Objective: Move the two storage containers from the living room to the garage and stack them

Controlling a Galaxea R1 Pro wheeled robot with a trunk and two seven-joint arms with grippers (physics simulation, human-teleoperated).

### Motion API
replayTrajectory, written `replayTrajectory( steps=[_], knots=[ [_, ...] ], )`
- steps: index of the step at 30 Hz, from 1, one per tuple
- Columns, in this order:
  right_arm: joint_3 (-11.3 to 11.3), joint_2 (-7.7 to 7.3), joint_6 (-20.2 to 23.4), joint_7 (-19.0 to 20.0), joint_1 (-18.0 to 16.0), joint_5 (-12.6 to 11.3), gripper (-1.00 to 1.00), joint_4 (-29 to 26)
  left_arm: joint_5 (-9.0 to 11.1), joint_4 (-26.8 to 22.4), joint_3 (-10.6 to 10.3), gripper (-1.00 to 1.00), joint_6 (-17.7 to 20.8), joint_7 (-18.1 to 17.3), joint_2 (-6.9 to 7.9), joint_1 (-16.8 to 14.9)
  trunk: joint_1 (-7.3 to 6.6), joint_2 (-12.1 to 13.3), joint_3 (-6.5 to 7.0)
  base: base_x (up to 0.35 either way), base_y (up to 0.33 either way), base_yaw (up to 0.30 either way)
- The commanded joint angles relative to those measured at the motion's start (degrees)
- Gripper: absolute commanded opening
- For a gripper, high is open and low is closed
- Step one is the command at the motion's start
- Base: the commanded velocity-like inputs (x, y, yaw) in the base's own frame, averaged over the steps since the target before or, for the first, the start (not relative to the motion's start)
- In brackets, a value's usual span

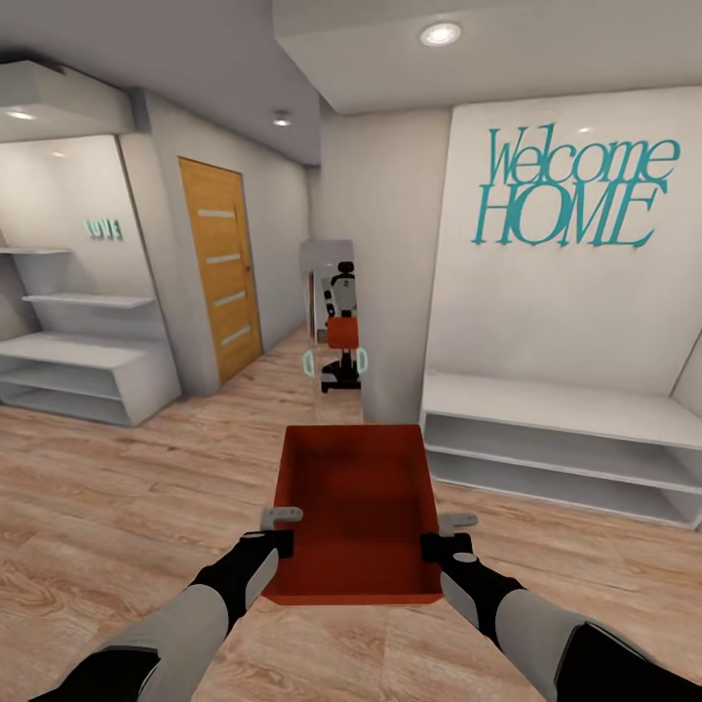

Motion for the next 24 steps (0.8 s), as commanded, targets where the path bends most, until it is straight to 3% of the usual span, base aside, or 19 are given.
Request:
replayTrajectory(
  steps=[1, 14, 24],
  knots=[
    [-0.31, -0.66, -0.29, -0.35, -0.06, -0.48, -1.0, 1.33, -1.1, -0.13, 0.16, -1.0, 0.5, 0.48, 2.32, -0.03, 0.06, -0.1, -0.1, 0.323, 0.0, 0.0],
    [-0.31, -0.63, -0.28, -0.35, -0.06, -0.48, -1.0, 1.45, -1.09, -0.18, 0.16, -1.0, 0.5, 0.48, 2.32, -0.03, 0.06, -0.1, -0.1, 0.323, 0.0, 0.012],
    [-0.31, -0.58, -0.27, -0.35, -0.07, -0.48, -1.0, 1.5, -1.09, -0.17, 0.16, -1.0, 0.47, 0.49, 2.32, -0.03, 0.06, -0.1, -0.1, 0.323, 0.0, 0.241]
  ],
)
